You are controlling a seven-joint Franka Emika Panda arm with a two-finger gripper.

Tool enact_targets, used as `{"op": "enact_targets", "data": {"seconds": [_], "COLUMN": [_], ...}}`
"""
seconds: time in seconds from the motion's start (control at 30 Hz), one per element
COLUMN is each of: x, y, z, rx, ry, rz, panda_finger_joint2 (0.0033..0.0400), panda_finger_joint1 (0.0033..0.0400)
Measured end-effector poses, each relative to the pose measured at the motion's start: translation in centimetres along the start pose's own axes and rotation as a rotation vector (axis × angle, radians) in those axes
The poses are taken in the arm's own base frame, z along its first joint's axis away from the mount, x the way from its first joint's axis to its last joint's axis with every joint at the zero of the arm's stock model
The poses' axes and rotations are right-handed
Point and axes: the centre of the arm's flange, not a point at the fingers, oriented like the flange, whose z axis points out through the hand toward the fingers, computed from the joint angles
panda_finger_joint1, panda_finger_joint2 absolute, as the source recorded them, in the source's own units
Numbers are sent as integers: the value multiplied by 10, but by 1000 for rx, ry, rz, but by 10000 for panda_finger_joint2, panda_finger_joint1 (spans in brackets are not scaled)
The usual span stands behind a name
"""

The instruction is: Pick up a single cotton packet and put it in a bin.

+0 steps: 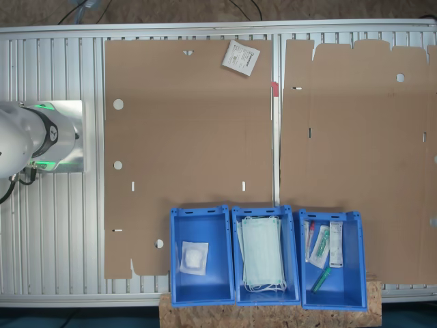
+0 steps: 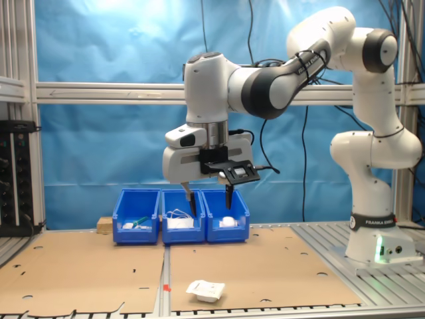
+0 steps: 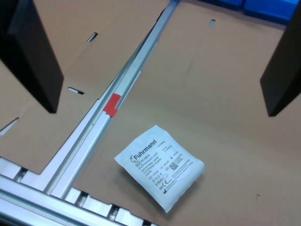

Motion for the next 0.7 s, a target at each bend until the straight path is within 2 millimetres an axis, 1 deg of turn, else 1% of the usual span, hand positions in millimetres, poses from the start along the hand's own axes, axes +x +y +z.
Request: {"op": "enact_targets", "data": {"seconds": [0.03,0.17,0.7], "x": [1,3,9], "y": [0,0,2], "z": [4,11,29], "rx": [2,4,-7], "ry": [-7,-19,-26], "rz": [-2,-8,-19], "panda_finger_joint2": [400,400,400], "panda_finger_joint1": [400,400,400]}}
